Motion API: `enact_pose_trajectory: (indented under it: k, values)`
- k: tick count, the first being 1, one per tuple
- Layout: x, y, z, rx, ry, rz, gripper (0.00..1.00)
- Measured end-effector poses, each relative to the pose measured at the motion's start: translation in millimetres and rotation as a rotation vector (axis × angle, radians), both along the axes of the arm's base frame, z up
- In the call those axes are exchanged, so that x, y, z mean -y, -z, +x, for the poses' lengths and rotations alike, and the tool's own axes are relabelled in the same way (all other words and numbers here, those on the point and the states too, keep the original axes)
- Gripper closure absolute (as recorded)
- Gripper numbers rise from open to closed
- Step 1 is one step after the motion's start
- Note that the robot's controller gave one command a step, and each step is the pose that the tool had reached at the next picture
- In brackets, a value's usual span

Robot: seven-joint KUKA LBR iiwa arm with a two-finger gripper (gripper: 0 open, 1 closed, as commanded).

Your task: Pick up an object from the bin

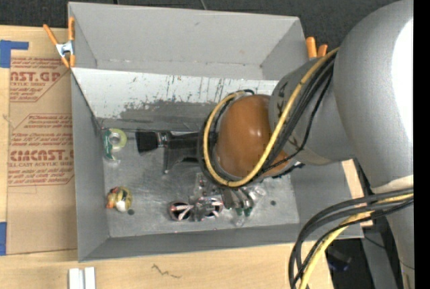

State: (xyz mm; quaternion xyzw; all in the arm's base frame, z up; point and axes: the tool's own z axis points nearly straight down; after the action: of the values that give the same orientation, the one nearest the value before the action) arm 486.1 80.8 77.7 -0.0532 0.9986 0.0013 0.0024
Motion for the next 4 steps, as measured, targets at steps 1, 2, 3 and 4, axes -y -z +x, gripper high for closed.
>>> enact_pose_trajectory:
  k: [1,2,3,4]
  values:
    - [1.8,-135.8,-1.8,-0.003,-0.043,-0.002,1.00]
    - [1.8,-135.7,-1.9,-0.003,-0.043,-0.003,1.00]
    - [46.7,-149.4,13.7,-0.002,-0.314,-0.003,1.00]
    - [46.7,-149.3,13.7,-0.002,-0.314,-0.003,1.00]
